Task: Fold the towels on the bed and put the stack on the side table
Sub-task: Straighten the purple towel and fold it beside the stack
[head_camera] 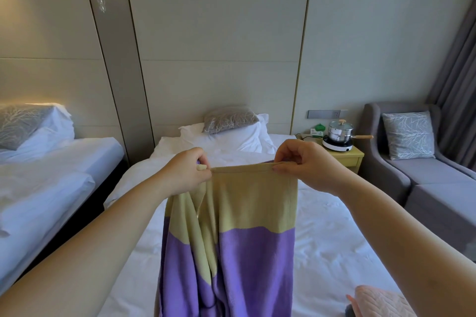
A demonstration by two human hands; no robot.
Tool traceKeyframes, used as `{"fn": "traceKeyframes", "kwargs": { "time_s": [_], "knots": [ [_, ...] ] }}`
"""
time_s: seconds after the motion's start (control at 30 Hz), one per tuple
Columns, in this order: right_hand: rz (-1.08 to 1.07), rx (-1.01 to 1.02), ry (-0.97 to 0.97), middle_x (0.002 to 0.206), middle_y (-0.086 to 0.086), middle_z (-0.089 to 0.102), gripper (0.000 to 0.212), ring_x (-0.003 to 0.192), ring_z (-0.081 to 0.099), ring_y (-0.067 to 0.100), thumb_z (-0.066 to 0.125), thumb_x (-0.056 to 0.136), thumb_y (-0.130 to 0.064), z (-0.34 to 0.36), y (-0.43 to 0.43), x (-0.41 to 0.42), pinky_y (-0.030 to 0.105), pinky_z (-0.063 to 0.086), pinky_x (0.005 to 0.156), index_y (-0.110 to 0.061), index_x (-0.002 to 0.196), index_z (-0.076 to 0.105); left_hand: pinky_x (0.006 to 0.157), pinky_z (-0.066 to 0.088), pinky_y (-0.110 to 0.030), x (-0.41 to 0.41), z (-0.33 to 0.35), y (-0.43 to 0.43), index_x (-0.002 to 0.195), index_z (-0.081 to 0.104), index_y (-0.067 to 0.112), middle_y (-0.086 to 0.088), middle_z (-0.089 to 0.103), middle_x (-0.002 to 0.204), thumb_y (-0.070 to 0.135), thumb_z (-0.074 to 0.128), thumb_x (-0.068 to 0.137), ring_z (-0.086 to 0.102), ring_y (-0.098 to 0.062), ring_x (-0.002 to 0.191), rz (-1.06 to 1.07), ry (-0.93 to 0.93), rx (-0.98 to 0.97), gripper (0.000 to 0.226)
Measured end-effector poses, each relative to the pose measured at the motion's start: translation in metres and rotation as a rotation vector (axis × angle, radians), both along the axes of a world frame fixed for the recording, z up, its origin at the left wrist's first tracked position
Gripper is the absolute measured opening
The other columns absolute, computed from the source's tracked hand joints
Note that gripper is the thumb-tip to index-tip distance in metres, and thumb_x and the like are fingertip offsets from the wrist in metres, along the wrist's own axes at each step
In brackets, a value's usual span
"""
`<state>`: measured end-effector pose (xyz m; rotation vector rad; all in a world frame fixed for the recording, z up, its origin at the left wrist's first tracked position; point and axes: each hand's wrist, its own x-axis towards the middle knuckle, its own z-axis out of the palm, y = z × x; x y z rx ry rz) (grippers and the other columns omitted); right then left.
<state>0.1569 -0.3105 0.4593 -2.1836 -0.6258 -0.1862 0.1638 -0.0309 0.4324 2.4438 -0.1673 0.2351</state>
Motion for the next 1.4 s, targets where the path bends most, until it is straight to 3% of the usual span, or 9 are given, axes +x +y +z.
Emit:
{"fn": "traceKeyframes", "kwargs": {
  "time_s": [0.1, 0.23, 0.57, 0.7, 0.8, 0.93, 1.07, 1.23, 1.4],
  "knots": [
    [-0.103, -0.028, 0.025, 0.085, -0.006, 0.060, 0.008, 0.062, 0.052, 0.002, 0.065, 0.086, -0.019, -0.010, 0.004, 0.007, 0.012, 0.040, 0.053, -0.024, 0.090, 0.059, 0.055, 0.032, -0.025, 0.003, -0.004, 0.002, 0.088, 0.049, 0.017, 0.009, 0.044, 0.081, 0.041, 0.049, 0.096, 0.050, -0.013, 0.078, 0.097, 0.158, 0.102, 0.026],
    [-0.132, -0.184, 0.203, 0.092, -0.005, 0.060, 0.021, 0.071, 0.055, 0.008, 0.064, 0.089, -0.025, -0.037, -0.003, 0.016, 0.018, 0.040, 0.060, -0.026, 0.108, 0.056, 0.052, 0.027, -0.028, 0.004, -0.024, 0.026, 0.066, 0.033, 0.017, 0.000, 0.034, 0.067, 0.023, 0.041, 0.100, 0.033, -0.014, 0.057, 0.234, 0.315, 0.256, 0.035],
    [-0.178, -0.328, 0.585, 0.089, -0.002, 0.065, 0.021, 0.081, 0.057, 0.015, 0.061, 0.086, -0.014, -0.236, 0.017, -0.025, 0.019, 0.043, 0.062, -0.013, 0.106, 0.068, 0.090, 0.044, -0.034, -0.069, -0.206, 0.066, 0.123, 0.056, 0.002, -0.013, 0.057, 0.122, 0.011, 0.054, 0.093, 0.055, -0.032, 0.111, 0.373, 0.586, -0.057, 0.031],
    [-0.326, -0.258, 0.800, 0.093, 0.008, 0.060, 0.032, 0.083, 0.058, 0.024, 0.064, 0.086, -0.016, -0.326, 0.021, -0.048, 0.029, 0.044, 0.072, -0.006, 0.116, 0.058, 0.070, 0.041, -0.032, -0.106, -0.282, 0.064, 0.093, 0.063, -0.003, -0.015, 0.063, 0.086, 0.015, 0.059, 0.087, 0.061, -0.032, 0.093, 0.451, 0.746, -0.019, 0.019],
    [-0.424, -0.250, 0.916, 0.071, 0.002, 0.057, 0.013, 0.065, 0.054, 0.018, 0.066, 0.083, -0.019, -0.381, 0.022, -0.063, 0.032, 0.044, 0.065, -0.018, 0.089, 0.055, 0.066, 0.046, -0.032, -0.126, -0.330, 0.056, 0.077, 0.066, -0.001, -0.019, 0.066, 0.079, 0.013, 0.056, 0.090, 0.066, -0.033, 0.084, 0.497, 0.812, -0.117, 0.022],
    [-0.613, -0.101, 1.133, 0.096, 0.015, 0.061, 0.044, 0.086, 0.061, 0.030, 0.074, 0.077, -0.019, -0.436, 0.021, -0.082, 0.035, 0.051, 0.068, -0.005, 0.110, 0.048, 0.106, 0.037, -0.036, -0.137, -0.383, 0.040, 0.098, 0.069, 0.014, -0.013, 0.041, 0.136, 0.024, 0.066, 0.088, 0.047, -0.029, 0.124, 0.583, 0.751, -0.217, 0.015],
    [-0.578, 0.000, 1.316, 0.090, 0.012, 0.059, 0.034, 0.076, 0.058, 0.025, 0.075, 0.078, -0.012, -0.469, 0.034, -0.093, 0.034, 0.050, 0.064, -0.006, 0.104, 0.053, 0.093, 0.046, -0.031, -0.134, -0.425, 0.022, 0.093, 0.070, 0.010, -0.018, 0.049, 0.121, 0.018, 0.072, 0.084, 0.056, -0.028, 0.105, 0.485, 0.796, -0.494, 0.013],
    [-0.487, -0.025, 1.145, 0.079, 0.002, 0.064, 0.013, 0.084, 0.060, 0.023, 0.072, 0.081, -0.015, -0.461, 0.052, -0.067, 0.027, 0.046, 0.069, -0.010, 0.089, 0.063, 0.071, 0.045, -0.024, -0.101, -0.430, 0.006, 0.086, 0.066, 0.016, -0.002, 0.065, 0.082, 0.022, 0.070, 0.085, 0.064, -0.014, 0.088, 0.547, 0.624, -0.405, 0.007],
    [-0.387, -0.034, 0.816, 0.077, 0.005, 0.060, 0.022, 0.075, 0.055, 0.019, 0.065, 0.087, -0.021, -0.377, 0.084, 0.015, 0.030, 0.045, 0.067, 0.000, 0.088, 0.058, 0.068, 0.038, -0.002, -0.009, -0.346, 0.007, 0.089, 0.066, 0.027, 0.020, 0.055, 0.080, 0.023, 0.069, 0.086, 0.055, 0.010, 0.080, 0.368, 0.335, -0.391, 0.007]
  ]
}}
